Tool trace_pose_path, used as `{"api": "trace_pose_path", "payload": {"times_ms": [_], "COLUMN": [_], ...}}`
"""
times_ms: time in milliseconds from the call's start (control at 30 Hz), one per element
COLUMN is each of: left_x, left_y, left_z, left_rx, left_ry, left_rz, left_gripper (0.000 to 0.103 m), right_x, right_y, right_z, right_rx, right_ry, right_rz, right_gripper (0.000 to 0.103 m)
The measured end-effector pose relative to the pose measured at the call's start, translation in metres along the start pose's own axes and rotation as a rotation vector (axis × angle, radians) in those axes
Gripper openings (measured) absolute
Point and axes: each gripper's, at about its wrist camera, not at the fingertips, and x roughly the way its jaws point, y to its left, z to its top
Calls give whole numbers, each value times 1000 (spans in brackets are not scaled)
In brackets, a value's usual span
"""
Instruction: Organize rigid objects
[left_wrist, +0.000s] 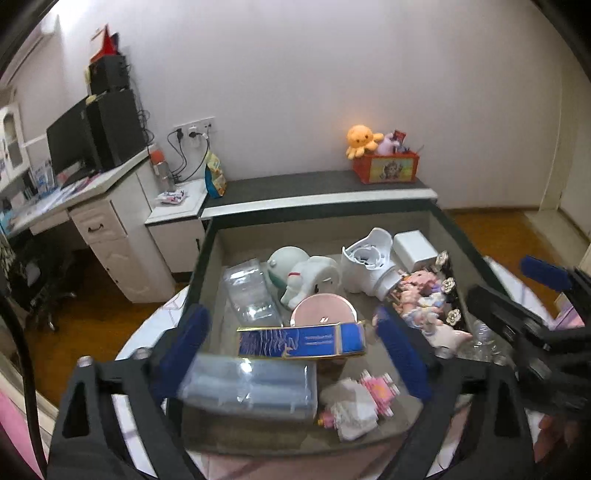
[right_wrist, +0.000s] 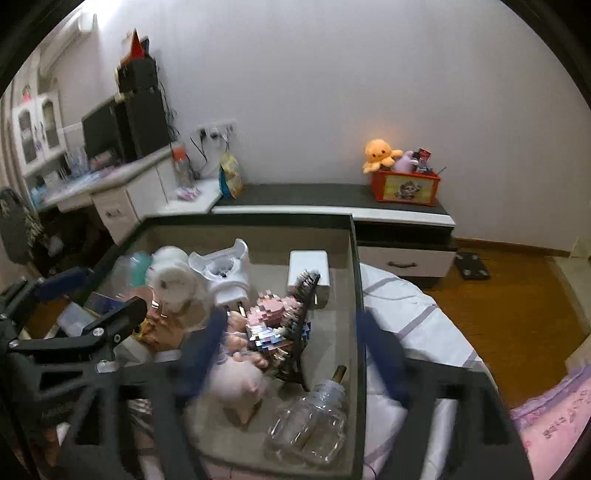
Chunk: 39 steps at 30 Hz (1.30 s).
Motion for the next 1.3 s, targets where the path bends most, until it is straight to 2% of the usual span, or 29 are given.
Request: {"api": "trace_pose_path", "payload": {"times_ms": [33, 167, 300, 500, 700, 1000, 1300], "left_x": [-8, -56, -118, -200, -269, -337, -379], "left_y": [2, 4, 7, 9, 4, -2, -5], "left_z": [-2, -10, -22, -42, -70, -98, -117], "left_rx": [-7, -12, -30, -40, -31, -15, -31], "left_ry": [-11, -79, -163, -283, -363, -460, -523], "left_rz": [-8, 6, -12, -20, 12, 45, 75], "left_gripper": [97, 97, 97, 98, 99, 99, 99], "right_x": [-10, -48, -99, -187, -247, -312, -359], "right_y": [-1, 12, 27, 52, 63, 77, 89], "right_z": [0, -1, -7, -24, -43, -70, -89], "right_rx": [11, -24, -42, -100, -115, -108, -118], "right_ry": [-18, -65, -135, -285, -367, -444, -494], "right_rz": [30, 55, 74, 26, 13, 10, -12], "right_gripper": [103, 103, 103, 103, 103, 103, 103]}}
